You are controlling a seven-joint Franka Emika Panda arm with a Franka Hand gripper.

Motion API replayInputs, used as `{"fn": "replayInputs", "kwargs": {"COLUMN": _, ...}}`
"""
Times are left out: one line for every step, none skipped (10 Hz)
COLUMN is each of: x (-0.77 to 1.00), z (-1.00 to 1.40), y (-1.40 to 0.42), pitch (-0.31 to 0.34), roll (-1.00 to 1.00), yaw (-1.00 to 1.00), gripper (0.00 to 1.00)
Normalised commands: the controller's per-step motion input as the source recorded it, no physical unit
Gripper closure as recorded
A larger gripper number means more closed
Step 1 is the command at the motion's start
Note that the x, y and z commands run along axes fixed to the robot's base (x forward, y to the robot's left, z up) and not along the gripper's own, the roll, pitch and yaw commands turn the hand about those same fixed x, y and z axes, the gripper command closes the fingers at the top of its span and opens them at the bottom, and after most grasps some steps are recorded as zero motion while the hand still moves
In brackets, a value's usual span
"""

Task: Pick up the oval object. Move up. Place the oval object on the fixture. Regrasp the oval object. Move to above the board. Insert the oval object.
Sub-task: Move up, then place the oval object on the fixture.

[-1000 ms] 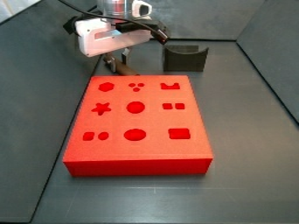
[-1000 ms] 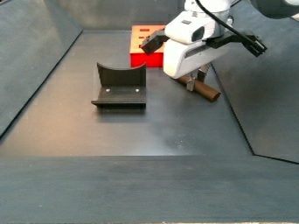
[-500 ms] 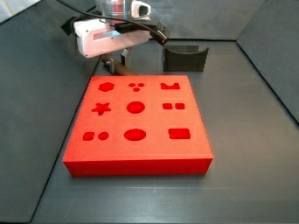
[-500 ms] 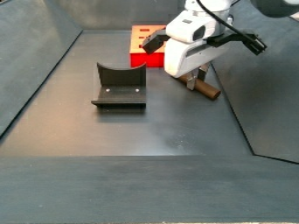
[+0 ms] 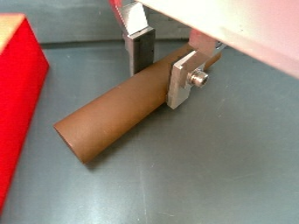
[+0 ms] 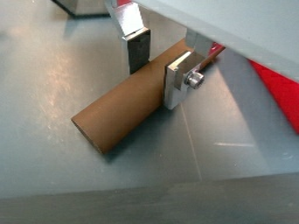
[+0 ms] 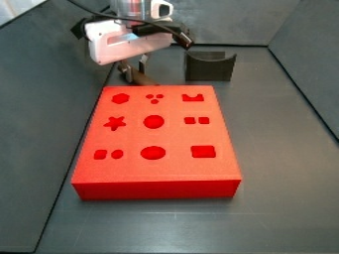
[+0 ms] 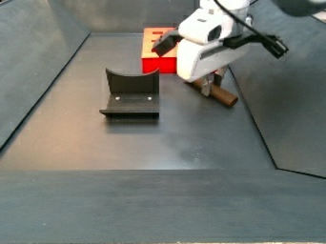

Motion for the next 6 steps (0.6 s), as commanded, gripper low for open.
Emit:
{"fn": "replayInputs", "kwargs": {"x": -0.04, "z": 0.72, "y": 0.02, "pitch": 0.03, "roll": 0.0, "yaw": 0.0, "gripper": 1.0}}
{"fn": "replayInputs", "kwargs": {"x": -0.03, "z": 0.6, "y": 0.02, "pitch": 0.045, "roll": 0.01, "yaw": -0.01, "gripper": 1.0}}
{"fn": "replayInputs", "kwargs": {"x": -0.02, "z": 0.47, "y": 0.02, "pitch": 0.053, "roll": 0.01, "yaw": -0.01, "gripper": 1.0}}
{"fn": "replayInputs", "kwargs": {"x": -0.01, "z": 0.27, "y": 0.01, "pitch": 0.048, "roll": 0.02, "yaw": -0.01, "gripper": 1.0}}
{"fn": "replayInputs", "kwargs": {"x": 0.0, "z": 1.0, "y": 0.0, "pitch": 0.0, "roll": 0.0, "yaw": 0.0, "gripper": 1.0}}
{"fn": "replayInputs", "kwargs": {"x": 0.0, "z": 1.0, "y": 0.0, "pitch": -0.016, "roll": 0.0, "yaw": 0.0, "gripper": 1.0}}
